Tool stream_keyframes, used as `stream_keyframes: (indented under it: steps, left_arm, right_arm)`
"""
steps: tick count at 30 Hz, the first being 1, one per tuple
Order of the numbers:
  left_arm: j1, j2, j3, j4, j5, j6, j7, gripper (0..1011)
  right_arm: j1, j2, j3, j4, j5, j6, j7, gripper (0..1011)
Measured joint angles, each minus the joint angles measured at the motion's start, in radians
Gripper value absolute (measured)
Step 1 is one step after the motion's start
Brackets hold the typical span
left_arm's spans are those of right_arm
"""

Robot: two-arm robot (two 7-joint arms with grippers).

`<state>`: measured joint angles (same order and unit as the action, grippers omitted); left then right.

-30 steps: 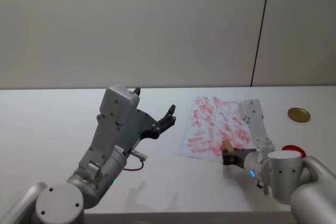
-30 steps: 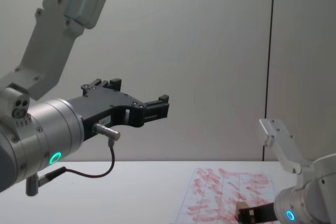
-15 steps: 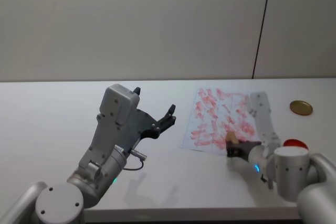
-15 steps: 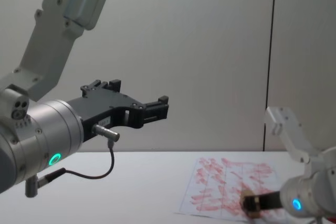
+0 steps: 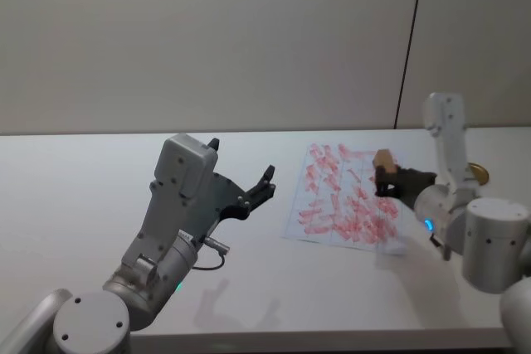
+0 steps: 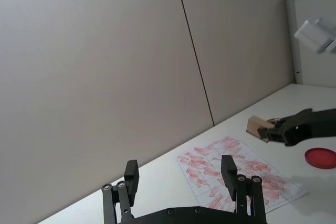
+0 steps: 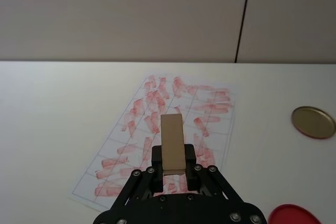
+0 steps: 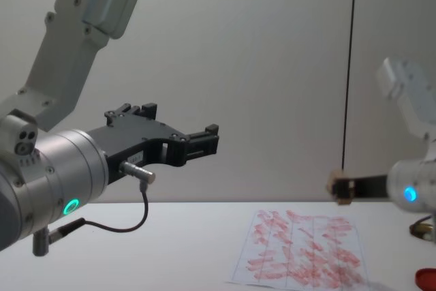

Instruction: Use the one hand to pick up the stamp and affix it onto the A4 paper.

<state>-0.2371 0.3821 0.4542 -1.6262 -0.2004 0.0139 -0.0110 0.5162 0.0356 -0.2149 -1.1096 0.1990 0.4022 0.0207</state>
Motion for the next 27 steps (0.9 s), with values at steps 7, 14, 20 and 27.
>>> stream_keyframes:
  steps: [7,14,20,27]
  left_arm:
    - [0.000,0.000,0.000,0.000,0.000,0.000,0.000,993]
    - [0.000,0.000,0.000,0.000,0.000,0.000,0.000,993]
    - [0.000,0.000,0.000,0.000,0.000,0.000,0.000,993]
    - [0.000,0.000,0.000,0.000,0.000,0.000,0.000,993]
  right_arm:
    - [-0.036,0.029,0.036,-0.094,0.024,0.027,-0.039,217]
    - [-0.064,0.057,0.070,-0.134,0.037,0.056,-0.076,217]
    - [-0.084,0.078,0.095,-0.137,0.039,0.075,-0.101,217]
    - [-0.096,0.092,0.115,-0.106,0.039,0.091,-0.116,217]
